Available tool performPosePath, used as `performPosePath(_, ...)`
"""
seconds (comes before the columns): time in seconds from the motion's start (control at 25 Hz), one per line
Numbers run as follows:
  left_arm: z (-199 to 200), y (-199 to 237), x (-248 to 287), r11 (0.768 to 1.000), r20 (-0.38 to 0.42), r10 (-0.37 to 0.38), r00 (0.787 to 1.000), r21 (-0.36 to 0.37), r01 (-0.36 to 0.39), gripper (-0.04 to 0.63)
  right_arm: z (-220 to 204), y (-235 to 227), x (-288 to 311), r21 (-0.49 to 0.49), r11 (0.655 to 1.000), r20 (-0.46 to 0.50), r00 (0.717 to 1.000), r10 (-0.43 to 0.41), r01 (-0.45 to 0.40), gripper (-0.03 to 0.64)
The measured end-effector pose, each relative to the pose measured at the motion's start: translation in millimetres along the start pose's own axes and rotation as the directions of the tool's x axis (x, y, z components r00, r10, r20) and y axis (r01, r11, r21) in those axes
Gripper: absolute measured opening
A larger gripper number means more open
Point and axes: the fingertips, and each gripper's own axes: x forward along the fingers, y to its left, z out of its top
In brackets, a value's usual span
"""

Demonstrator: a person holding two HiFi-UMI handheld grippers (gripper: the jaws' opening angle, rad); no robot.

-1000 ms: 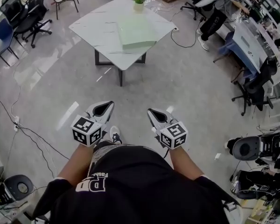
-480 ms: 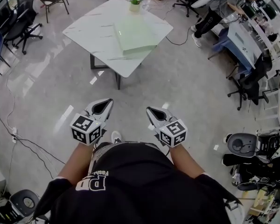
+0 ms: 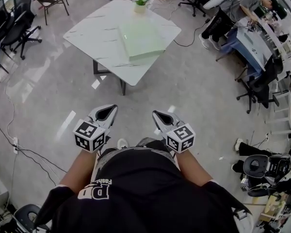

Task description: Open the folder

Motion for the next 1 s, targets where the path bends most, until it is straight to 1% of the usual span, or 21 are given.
performPosePath(0.16,8,4,8,1.000,-0.008,-0.010,1.000,0.015,0.010,0.051,5,-8,5,0.013,1.000,0.006,1.000,-0.006,0.006,-0.002)
performPosePath(0.32,14,13,18,1.000,-0.016,0.000,1.000,0.023,0.000,0.051,10,-20,16,0.020,1.000,0.005,1.000,0.001,-0.001,-0.002)
performPosePath(0.6,14,32,41,0.999,-0.038,0.025,0.999,0.024,-0.024,0.051,25,-44,45,0.018,0.999,0.019,0.999,0.037,-0.037,-0.002)
performPosePath(0.76,18,47,63,0.999,-0.046,0.042,0.998,0.025,-0.040,0.051,32,-64,66,0.012,0.998,0.025,0.998,0.056,-0.056,-0.002)
performPosePath(0.88,30,61,82,0.998,-0.049,0.053,0.997,0.028,-0.052,0.051,46,-81,82,-0.002,0.997,0.031,0.997,0.072,-0.072,-0.002)
performPosePath(1.0,51,73,105,0.997,-0.048,0.065,0.997,0.033,-0.063,0.051,66,-104,97,-0.007,0.996,0.037,0.996,0.086,-0.086,-0.002)
